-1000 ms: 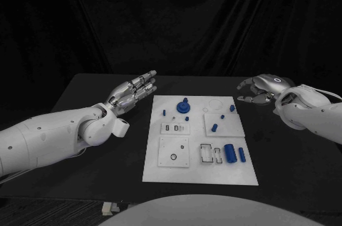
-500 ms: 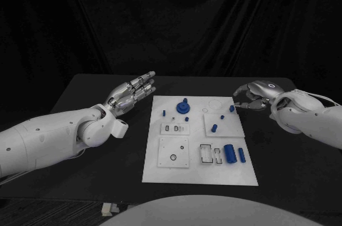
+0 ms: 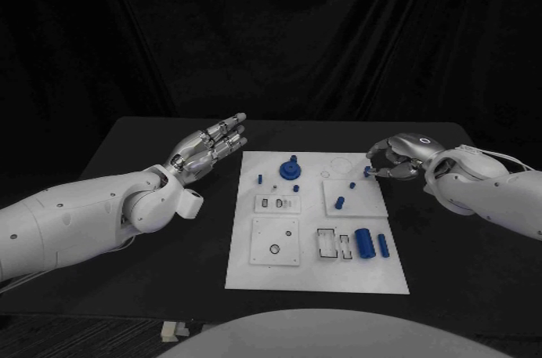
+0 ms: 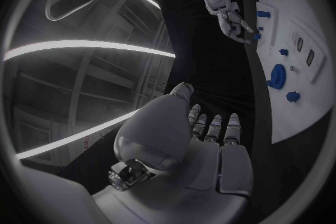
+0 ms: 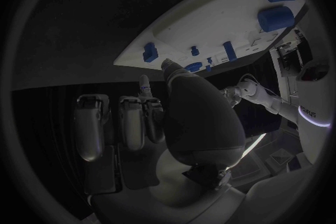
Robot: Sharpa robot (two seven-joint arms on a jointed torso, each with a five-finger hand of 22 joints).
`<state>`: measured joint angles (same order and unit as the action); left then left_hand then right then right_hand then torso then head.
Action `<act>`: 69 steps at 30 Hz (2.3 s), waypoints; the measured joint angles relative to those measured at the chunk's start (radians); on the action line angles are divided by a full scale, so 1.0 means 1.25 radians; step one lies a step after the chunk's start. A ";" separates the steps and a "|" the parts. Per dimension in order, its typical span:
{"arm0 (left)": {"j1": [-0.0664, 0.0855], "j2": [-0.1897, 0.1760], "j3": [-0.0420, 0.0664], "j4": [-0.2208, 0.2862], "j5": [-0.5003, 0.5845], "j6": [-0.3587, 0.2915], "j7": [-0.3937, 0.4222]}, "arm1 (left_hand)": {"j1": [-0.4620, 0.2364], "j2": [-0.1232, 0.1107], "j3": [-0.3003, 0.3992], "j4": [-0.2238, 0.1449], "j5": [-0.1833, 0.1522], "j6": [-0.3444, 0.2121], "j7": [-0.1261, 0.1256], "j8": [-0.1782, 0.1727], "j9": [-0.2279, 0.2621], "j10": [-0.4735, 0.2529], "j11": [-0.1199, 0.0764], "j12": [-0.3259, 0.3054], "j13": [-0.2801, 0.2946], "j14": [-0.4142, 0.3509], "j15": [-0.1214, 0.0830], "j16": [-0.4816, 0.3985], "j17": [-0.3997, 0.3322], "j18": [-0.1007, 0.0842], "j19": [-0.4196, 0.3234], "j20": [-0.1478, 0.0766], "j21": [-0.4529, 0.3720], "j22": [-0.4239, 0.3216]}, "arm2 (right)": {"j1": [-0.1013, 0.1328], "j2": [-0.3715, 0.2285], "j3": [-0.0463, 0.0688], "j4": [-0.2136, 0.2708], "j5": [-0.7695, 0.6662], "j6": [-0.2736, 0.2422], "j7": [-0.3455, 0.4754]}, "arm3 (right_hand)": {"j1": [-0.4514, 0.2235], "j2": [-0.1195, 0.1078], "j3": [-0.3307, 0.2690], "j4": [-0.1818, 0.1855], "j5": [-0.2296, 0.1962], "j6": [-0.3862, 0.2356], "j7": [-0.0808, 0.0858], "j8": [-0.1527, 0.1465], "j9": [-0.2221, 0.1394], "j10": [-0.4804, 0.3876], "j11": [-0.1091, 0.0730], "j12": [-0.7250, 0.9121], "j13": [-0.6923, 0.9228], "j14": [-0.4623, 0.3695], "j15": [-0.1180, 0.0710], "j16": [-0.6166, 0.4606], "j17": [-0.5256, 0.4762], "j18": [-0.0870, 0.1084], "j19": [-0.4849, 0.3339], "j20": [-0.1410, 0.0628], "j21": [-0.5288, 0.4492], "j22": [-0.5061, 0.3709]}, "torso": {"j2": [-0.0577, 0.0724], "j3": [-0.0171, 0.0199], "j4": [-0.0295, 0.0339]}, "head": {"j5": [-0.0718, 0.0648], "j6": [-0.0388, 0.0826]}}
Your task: Assemble the parts on the task board
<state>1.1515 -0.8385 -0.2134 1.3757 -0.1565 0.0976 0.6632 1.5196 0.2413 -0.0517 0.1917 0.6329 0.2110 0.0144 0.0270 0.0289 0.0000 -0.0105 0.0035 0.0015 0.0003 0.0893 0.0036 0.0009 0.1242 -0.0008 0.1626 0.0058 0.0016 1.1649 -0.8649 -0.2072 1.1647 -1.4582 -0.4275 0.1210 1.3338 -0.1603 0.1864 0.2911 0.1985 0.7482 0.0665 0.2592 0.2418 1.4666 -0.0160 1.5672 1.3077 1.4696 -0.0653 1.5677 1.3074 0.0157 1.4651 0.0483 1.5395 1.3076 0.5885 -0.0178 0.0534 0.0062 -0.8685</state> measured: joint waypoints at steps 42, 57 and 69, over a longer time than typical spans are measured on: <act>-0.001 -0.004 0.000 0.008 0.000 0.005 -0.003 | 0.003 0.003 0.002 -0.002 0.000 0.000 0.000 0.000 0.000 0.000 0.000 0.000 0.000 0.000 0.000 0.000 0.001 0.000 0.000 0.000 0.000 0.000 | -0.008 0.026 0.000 -0.037 -0.001 0.054 -0.009 | 0.049 0.004 0.009 -0.005 0.024 -0.006 0.006 0.055 0.021 0.000 0.000 0.000 0.000 0.000 0.000 0.000 0.000 0.000 0.000 0.000 -0.024 0.000 | -0.001 0.0000 0.0005 | 0.001 -0.003; -0.001 -0.004 0.000 0.007 0.000 0.007 -0.005 | 0.003 0.003 0.006 -0.006 0.000 -0.003 0.003 0.000 0.000 0.000 0.000 0.000 0.000 0.000 0.000 0.000 0.000 0.000 0.000 0.000 0.000 0.000 | -0.009 0.036 0.000 -0.047 -0.001 0.061 -0.012 | 0.052 0.008 0.011 -0.002 0.024 0.006 0.006 0.075 0.028 0.000 0.000 0.000 0.000 0.000 0.000 0.000 0.000 0.000 0.000 0.000 -0.024 0.000 | -0.001 0.0001 0.0004 | 0.001 -0.003; -0.001 -0.004 0.000 0.007 0.000 0.009 -0.006 | 0.003 0.003 0.005 -0.006 0.000 -0.003 0.003 0.000 0.000 0.000 0.000 0.000 0.000 0.000 0.000 0.000 0.000 0.000 0.000 0.000 0.000 0.000 | -0.011 0.044 0.000 -0.054 -0.001 0.067 -0.016 | 0.061 0.017 0.013 -0.005 0.019 0.035 0.003 0.103 0.038 0.000 0.000 0.000 0.000 0.000 0.000 0.000 0.000 0.000 0.000 0.000 -0.029 0.000 | -0.001 0.0000 0.0003 | 0.001 -0.003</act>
<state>1.1506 -0.8438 -0.2134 1.3845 -0.1566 0.1085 0.6555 1.5236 0.2453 -0.0448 0.1848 0.6329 0.2073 0.0181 0.0270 0.0289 0.0000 -0.0106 0.0035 0.0014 0.0003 0.0893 0.0036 0.0009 0.1241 -0.0008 0.1626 0.0058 0.0017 1.1511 -0.8099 -0.2069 1.0968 -1.4596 -0.3437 0.1011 1.4106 -0.1390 0.2031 0.2854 0.2228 0.7914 0.0702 0.3885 0.2894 1.4665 -0.0160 1.5672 1.3073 1.4695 -0.0653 1.5677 1.3073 0.0158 1.4651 0.0483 1.5037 1.3078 0.5873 -0.0178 0.0538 0.0077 -0.8725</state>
